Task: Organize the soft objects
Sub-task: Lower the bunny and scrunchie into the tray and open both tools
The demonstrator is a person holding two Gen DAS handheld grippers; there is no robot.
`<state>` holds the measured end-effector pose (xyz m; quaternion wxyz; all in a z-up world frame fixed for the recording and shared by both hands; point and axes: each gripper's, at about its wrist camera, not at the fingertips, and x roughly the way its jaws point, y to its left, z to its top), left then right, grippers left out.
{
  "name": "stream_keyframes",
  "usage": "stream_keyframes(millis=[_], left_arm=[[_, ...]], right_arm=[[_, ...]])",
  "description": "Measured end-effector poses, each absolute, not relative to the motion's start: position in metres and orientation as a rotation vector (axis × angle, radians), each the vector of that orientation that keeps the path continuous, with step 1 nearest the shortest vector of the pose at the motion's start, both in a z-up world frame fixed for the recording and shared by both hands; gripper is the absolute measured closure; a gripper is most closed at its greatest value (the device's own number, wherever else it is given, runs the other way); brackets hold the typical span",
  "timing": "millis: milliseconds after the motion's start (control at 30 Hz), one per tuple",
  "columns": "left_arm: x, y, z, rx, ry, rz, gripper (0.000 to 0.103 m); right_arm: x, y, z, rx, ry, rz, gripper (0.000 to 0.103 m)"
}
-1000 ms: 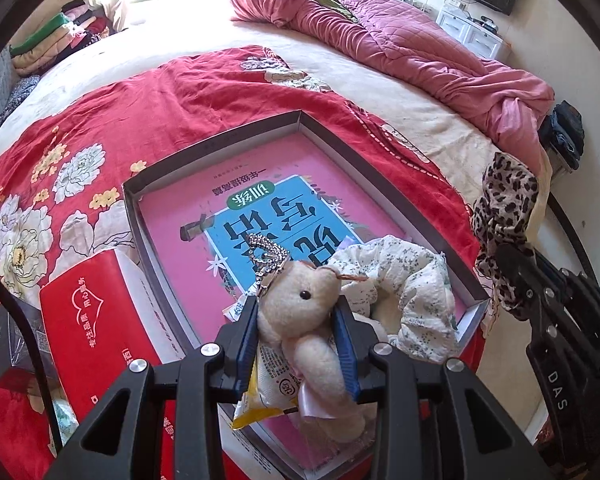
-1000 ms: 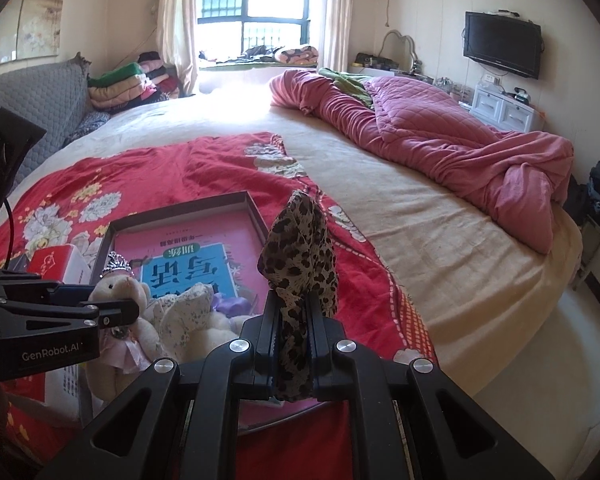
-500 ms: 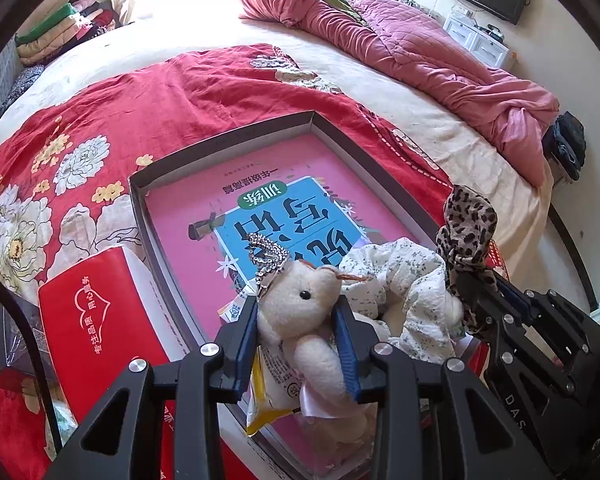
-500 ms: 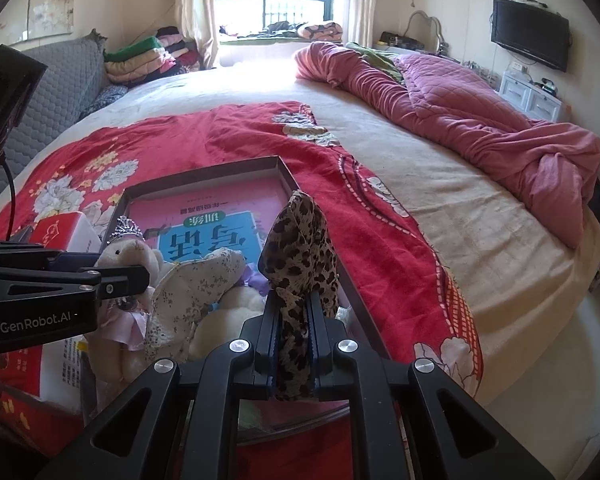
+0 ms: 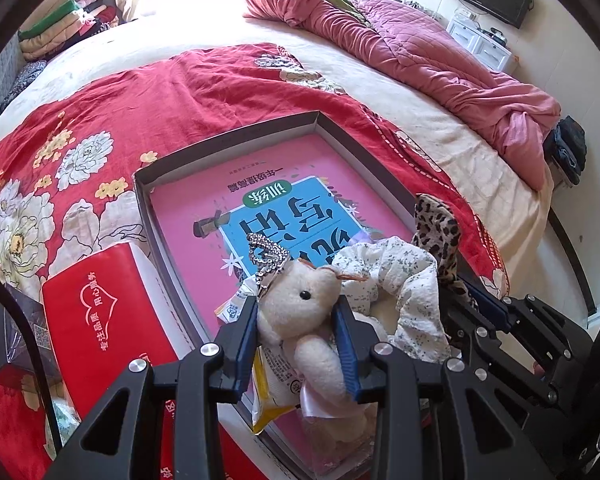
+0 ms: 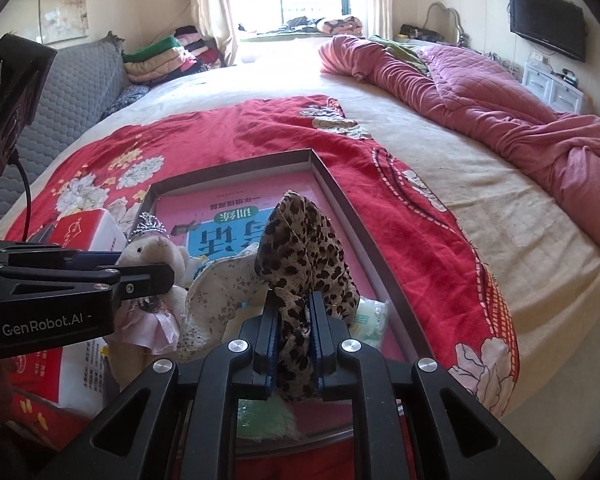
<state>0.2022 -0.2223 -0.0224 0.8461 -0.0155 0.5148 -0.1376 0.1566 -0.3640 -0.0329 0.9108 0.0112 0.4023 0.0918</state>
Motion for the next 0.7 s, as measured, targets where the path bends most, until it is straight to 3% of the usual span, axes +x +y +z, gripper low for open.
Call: stream_keyframes(millis=[133,267,700], left_arm=[[0.203,-0.221,-0.022,-0.037,1.087,-0.290,0.067],[0.203,-0.221,-0.022,-0.039,1.088,-0.295,0.067],[0.203,-0.223,-0.023,-0.062,1.092,-0.330,0.066]], right_arm=[[0.157,-0.366,-0.034,0.079,0.835,0.225,0.080],[0.156,-0.371,-0.034,0.146,0.828,0.248,0.065],[0.148,-0.387,-0.016,0.231,0.744,0.220,0.048]])
